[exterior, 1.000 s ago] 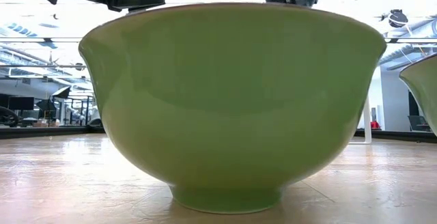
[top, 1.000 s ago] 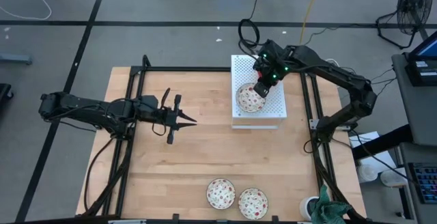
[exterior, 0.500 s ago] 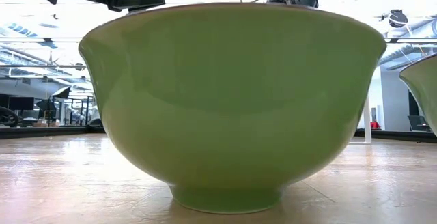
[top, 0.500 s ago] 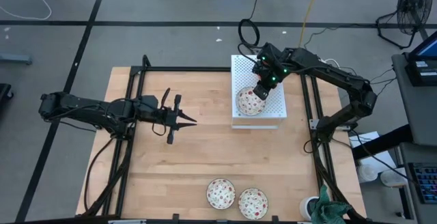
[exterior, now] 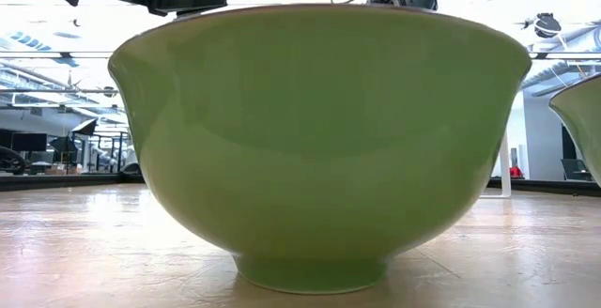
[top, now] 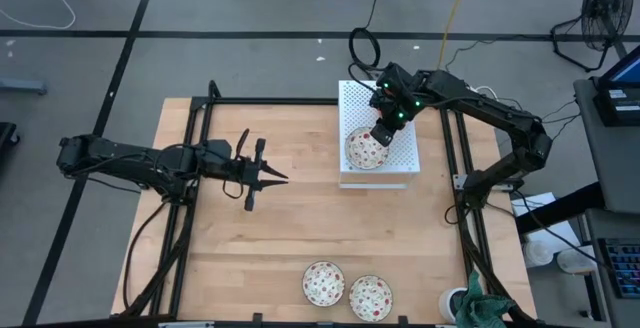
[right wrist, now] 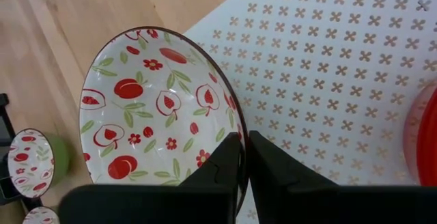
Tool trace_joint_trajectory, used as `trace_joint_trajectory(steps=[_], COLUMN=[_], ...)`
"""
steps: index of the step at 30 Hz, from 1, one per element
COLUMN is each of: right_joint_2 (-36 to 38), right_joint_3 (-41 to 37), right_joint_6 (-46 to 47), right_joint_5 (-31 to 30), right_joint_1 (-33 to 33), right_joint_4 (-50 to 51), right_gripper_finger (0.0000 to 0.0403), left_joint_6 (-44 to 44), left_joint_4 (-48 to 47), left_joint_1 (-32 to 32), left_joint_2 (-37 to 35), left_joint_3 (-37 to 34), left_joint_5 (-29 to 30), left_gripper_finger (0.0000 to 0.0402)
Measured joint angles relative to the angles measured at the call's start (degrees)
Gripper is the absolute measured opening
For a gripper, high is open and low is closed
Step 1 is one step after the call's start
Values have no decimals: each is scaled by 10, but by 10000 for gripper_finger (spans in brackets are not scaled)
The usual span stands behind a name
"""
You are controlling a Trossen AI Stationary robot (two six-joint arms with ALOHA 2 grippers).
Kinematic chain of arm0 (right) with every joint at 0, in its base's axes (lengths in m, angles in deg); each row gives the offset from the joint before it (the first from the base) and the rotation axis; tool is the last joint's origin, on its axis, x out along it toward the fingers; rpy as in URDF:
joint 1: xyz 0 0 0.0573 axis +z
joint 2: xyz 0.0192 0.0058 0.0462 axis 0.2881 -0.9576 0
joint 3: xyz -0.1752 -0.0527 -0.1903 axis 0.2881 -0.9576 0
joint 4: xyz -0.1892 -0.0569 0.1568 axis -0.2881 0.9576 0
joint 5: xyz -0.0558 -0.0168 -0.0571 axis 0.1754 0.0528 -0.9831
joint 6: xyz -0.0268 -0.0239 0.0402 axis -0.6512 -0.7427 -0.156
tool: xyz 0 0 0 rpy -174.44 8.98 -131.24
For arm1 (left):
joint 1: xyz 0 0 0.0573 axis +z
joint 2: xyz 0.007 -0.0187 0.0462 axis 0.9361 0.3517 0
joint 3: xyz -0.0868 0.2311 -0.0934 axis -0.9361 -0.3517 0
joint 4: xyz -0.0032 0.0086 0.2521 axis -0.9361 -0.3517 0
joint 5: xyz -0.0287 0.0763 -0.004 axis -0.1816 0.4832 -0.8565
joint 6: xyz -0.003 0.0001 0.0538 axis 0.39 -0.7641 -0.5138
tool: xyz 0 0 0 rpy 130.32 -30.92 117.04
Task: Pick & Place Mini bowls
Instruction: Put the top green bowl on the shelf, then stack the right green bowl on the green bowl on the shelf
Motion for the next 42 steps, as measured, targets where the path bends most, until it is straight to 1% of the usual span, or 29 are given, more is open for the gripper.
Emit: trace_joint_trajectory(steps=[7,11,22,26,29,34,42], right_joint_2=[0,0,0,4,6,20,60], right_joint_3=[0,0,0,0,1,1,1], right_joint_6=[11,11,11,10,11,9,10], right_joint_5=[-2,-2,-4,-28,-31,-31,-29], right_joint_1=[0,0,0,0,0,0,5], right_joint_4=[0,-8,-23,-25,-30,-32,-47], right_gripper_finger=[27,39,101,120,130,139,138], left_joint_6=[0,0,0,0,0,0,0], left_joint_4=[0,0,0,0,0,-3,-5], left_joint_1=[0,0,0,0,0,0,0], left_joint_2=[0,0,0,0,0,0,0], left_joint_3=[0,0,0,0,0,0,0], left_joint_5=[0,0,0,0,0,0,0], left_gripper_finger=[49,49,49,49,49,49,49])
